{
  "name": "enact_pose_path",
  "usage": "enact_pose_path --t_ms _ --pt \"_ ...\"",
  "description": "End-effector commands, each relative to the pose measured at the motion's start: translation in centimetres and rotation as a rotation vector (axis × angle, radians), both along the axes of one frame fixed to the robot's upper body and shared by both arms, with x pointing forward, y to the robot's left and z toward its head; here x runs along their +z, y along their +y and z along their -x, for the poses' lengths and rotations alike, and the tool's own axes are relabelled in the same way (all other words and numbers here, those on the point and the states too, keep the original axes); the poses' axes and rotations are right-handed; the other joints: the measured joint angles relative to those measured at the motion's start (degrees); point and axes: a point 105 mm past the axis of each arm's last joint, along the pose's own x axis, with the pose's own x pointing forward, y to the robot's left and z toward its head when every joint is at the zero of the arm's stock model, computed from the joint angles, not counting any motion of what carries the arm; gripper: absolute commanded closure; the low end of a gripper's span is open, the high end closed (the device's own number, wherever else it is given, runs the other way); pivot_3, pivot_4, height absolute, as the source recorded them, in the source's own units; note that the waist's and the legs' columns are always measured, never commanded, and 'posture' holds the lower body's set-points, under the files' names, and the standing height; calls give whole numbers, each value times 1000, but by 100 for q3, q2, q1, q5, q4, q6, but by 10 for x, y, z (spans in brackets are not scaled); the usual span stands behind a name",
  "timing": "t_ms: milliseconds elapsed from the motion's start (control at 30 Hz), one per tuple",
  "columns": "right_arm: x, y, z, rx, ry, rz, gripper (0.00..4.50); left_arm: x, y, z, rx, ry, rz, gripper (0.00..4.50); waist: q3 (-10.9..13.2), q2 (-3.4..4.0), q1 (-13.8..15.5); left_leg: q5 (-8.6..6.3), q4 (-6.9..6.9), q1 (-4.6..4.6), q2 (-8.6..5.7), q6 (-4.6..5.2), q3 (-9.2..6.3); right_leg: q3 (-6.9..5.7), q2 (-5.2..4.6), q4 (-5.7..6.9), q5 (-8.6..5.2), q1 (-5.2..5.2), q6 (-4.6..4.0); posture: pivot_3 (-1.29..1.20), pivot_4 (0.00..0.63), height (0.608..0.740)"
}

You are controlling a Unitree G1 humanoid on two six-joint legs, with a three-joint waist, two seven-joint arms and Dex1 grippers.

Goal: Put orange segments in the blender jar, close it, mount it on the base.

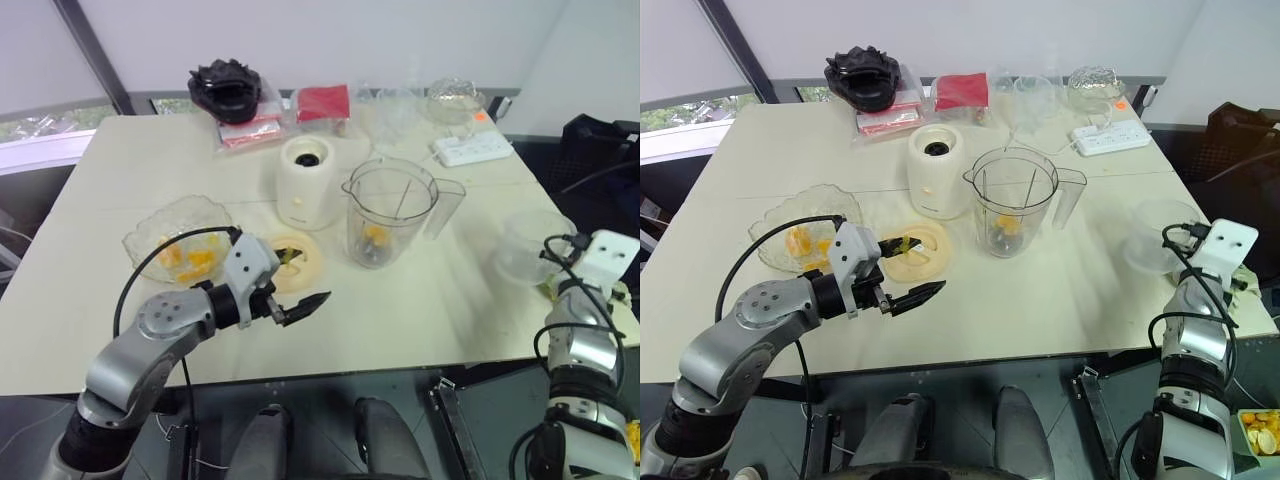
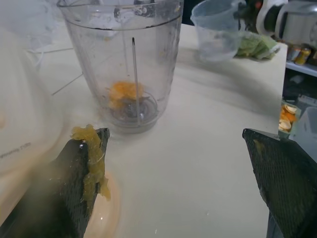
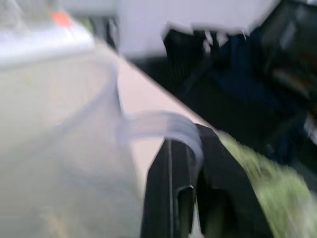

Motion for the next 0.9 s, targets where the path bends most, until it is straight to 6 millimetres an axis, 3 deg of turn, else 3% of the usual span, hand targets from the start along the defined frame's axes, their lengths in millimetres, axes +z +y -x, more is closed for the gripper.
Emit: enact_pose_path --t_ms 33,167,333,667,900 --pt "-9 -1 7 -10 27 -10 4445 7 5 -1 5 -43 0 0 0 0 10 0 0 1 0 0 2 1 0 -2 0 1 0 0 150 740" --pt "-6 8 7 2 4 -10 4445 11 8 -3 8 -46 -10 0 0 0 -29 0 -2 4 1 0 3 2 0 -2 0 1 -1 0 150 740" --pt "15 18 5 28 -71 3 4445 15 9 -5 6 -44 -10 0 1 2 -61 0 -4 7 2 0 3 2 1 0 0 1 0 0 150 740" --pt "75 21 -5 35 -279 -64 4445 23 3 -15 -4 -46 -5 0 10 17 -69 0 -6 4 1 0 5 3 1 1 1 -3 1 0 150 740" --pt "144 55 -23 237 -351 76 4445 27 10 -15 -22 -45 -4 0 21 36 -78 -1 -8 -7 2 1 9 5 1 6 2 -22 2 0 150 740"
